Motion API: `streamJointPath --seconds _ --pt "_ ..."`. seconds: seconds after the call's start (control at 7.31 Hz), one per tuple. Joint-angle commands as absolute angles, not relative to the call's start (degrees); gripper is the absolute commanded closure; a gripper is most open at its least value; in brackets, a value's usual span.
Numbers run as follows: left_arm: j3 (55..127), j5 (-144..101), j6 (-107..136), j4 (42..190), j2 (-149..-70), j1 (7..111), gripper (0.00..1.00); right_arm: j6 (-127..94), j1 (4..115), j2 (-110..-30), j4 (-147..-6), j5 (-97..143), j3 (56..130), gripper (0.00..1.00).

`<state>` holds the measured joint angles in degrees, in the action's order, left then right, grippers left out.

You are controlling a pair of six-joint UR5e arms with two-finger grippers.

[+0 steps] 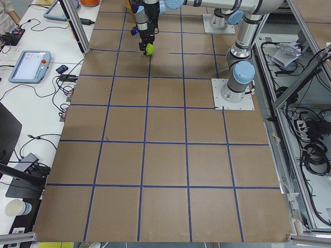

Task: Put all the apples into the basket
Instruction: 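Carry the green apple into the basket with the right gripper and release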

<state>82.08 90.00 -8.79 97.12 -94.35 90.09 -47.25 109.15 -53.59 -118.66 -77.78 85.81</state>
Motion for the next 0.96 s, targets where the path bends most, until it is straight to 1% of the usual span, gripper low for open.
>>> streamJointPath --seconds 0.0,0.27,0.41,0.55,0.82 --pt "82.0 90.0 -8.7 97.03 -94.31 90.09 0.0 -46.07 108.64 -53.96 -119.09 -78.48 84.99 1.0" --pt "82.0 90.0 -8.7 97.12 -94.13 90.09 0.0 -42.98 107.06 -54.49 -119.27 -82.09 83.16 1.0" --pt "82.0 90.09 -8.7 97.12 -93.78 90.17 0.0 -42.02 104.61 -56.93 -116.14 -82.61 80.97 1.0" --pt "82.0 90.09 -8.7 97.12 -93.69 90.18 0.0 -37.57 99.72 -59.74 -108.36 -85.66 78.51 1.0" --pt "82.0 90.17 -8.7 97.12 -93.69 90.18 0.0 -22.07 89.96 -64.76 -101.28 -91.37 77.78 1.0"
